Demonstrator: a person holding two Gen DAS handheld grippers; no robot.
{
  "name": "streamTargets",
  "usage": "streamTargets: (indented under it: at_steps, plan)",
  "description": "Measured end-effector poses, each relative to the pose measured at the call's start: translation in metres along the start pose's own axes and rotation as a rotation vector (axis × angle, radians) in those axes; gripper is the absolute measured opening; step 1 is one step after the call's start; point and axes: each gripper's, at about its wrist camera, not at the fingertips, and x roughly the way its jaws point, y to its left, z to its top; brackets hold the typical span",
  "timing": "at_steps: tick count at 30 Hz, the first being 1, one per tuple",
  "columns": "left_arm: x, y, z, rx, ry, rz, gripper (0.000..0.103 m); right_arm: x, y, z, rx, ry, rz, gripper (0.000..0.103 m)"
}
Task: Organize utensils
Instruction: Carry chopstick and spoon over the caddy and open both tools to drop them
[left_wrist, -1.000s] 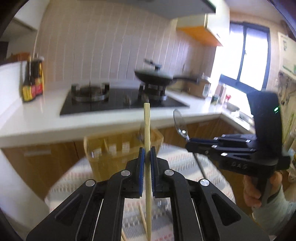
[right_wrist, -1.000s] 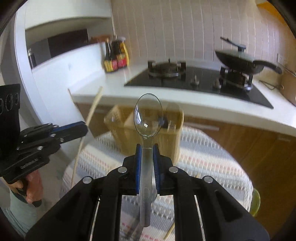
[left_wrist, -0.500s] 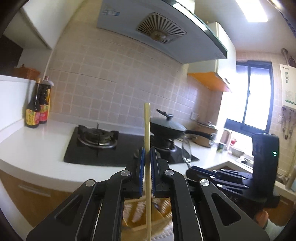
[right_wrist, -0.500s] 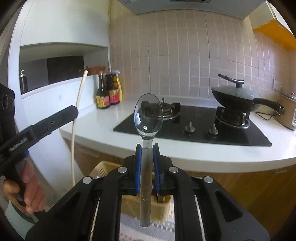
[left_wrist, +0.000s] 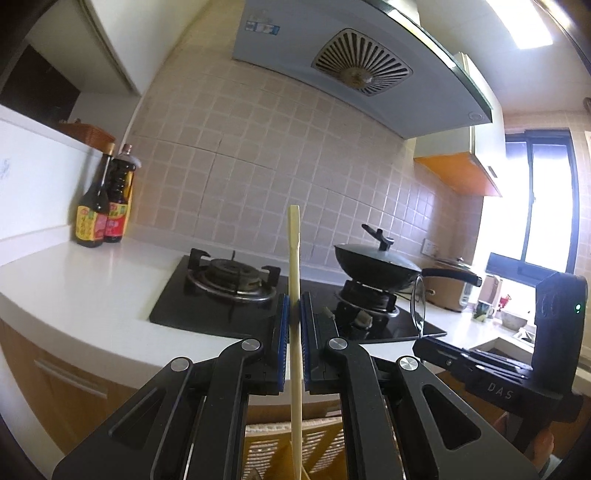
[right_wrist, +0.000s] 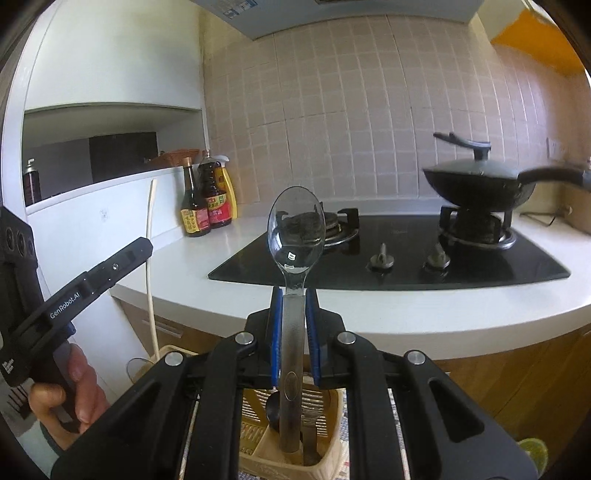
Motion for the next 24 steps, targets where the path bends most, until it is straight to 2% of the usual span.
streamTargets:
  at_steps: [8, 15, 17, 21, 24]
  plan:
    - [0.005, 0.003, -0.015, 0.012, -0.023, 0.02, 0.004, 0.008, 0.0, -0.017, -0.032, -0.025, -0.014, 0.011]
    - [0.0, 0.006, -0.026, 0.026, -0.009, 0.011, 0.005, -0.001, -0.002, -0.028, -0.031, -0.018, 0.003, 0.013]
    - [-0.003, 0.006, -0.029, 0.022, -0.001, 0.004, 0.009, -0.005, -0.004, -0.029, -0.023, -0.012, 0.003, 0.019]
    - [-0.013, 0.009, -0.029, 0.012, 0.018, -0.006, 0.016, -0.022, -0.011, -0.03, 0.014, 0.003, 0.018, 0.02]
    - [-0.026, 0.006, -0.026, 0.023, 0.017, -0.006, 0.032, -0.036, -0.015, -0.031, 0.041, 0.015, 0.023, 0.023]
